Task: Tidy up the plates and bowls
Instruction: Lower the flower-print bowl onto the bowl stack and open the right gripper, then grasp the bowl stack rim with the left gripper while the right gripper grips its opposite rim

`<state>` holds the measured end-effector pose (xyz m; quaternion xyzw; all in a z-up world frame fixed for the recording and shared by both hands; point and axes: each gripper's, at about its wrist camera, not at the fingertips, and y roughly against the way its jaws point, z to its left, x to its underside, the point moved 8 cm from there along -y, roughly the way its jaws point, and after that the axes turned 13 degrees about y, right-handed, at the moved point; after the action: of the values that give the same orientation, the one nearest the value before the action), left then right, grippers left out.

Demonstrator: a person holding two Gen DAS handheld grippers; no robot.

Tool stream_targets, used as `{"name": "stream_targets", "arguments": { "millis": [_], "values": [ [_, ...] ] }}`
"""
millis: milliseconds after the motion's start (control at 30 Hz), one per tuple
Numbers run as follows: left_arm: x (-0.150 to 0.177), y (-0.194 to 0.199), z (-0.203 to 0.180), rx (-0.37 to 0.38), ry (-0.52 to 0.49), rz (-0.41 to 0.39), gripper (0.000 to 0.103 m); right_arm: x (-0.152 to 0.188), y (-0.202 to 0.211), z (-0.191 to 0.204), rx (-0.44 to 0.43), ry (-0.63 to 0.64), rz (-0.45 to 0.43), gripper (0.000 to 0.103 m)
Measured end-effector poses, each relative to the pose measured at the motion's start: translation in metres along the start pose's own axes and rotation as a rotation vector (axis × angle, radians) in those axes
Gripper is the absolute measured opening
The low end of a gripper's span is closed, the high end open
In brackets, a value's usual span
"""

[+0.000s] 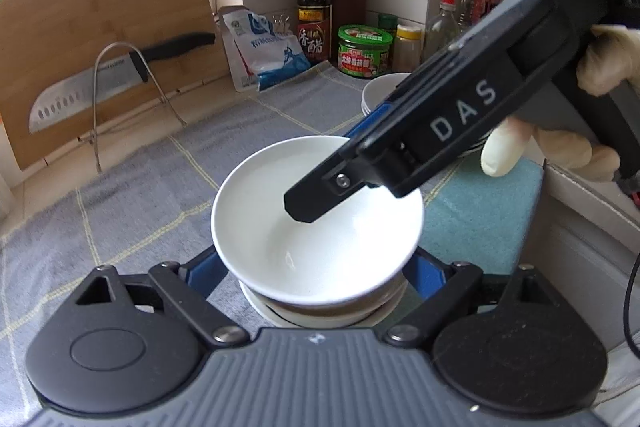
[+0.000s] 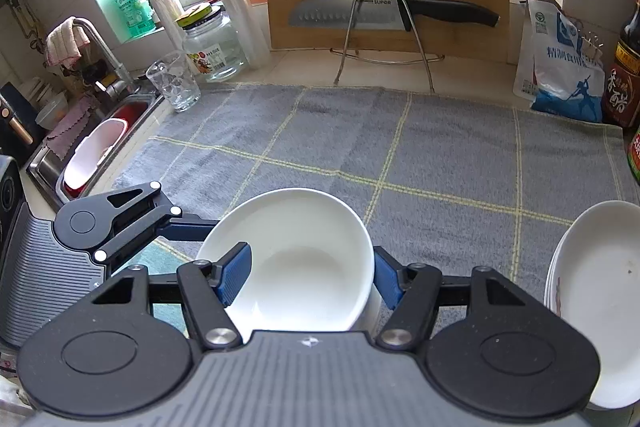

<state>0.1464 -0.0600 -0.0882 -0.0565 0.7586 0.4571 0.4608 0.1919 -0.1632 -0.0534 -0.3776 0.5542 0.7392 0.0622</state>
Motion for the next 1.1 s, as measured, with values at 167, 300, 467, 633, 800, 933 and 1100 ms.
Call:
{"name": "stream_targets", "arguments": {
  "millis": [167, 300, 467, 633, 800, 933, 1100],
  "values": [
    [0.000, -0.003, 0.000, 0.018, 0.017, 0.020, 0.094, 0.004, -0.003, -0.003, 0.003, -0.007, 0.006, 0.070],
    [0.000, -0.004, 0.001, 0.028, 0.022, 0.021, 0.095, 0.005, -0.004, -0.004, 0.007, -0.005, 0.000, 0.070],
    [0.000, -0.004, 0.001, 0.032, 0.006, 0.021, 0.097, 0.005, -0.004, -0.004, 0.009, 0.005, -0.006, 0.075],
    [0.002, 0.001, 0.003, 0.016, -0.019, 0.020, 0.099, 0.006, 0.001, -0.001, 0.052, 0.041, -0.030, 0.096],
    [0.004, 0.016, 0.013, 0.005, -0.039, -0.028, 0.100, 0.008, 0.014, 0.009, 0.111, 0.139, -0.064, 0.103],
    [0.003, 0.032, 0.019, 0.000, -0.087, -0.091, 0.101, 0.011, 0.029, 0.025, 0.175, 0.297, -0.084, 0.103],
    [0.011, 0.041, 0.026, -0.001, -0.139, -0.095, 0.101, 0.026, 0.038, 0.039, 0.196, 0.454, -0.059, 0.103]
  ]
}}
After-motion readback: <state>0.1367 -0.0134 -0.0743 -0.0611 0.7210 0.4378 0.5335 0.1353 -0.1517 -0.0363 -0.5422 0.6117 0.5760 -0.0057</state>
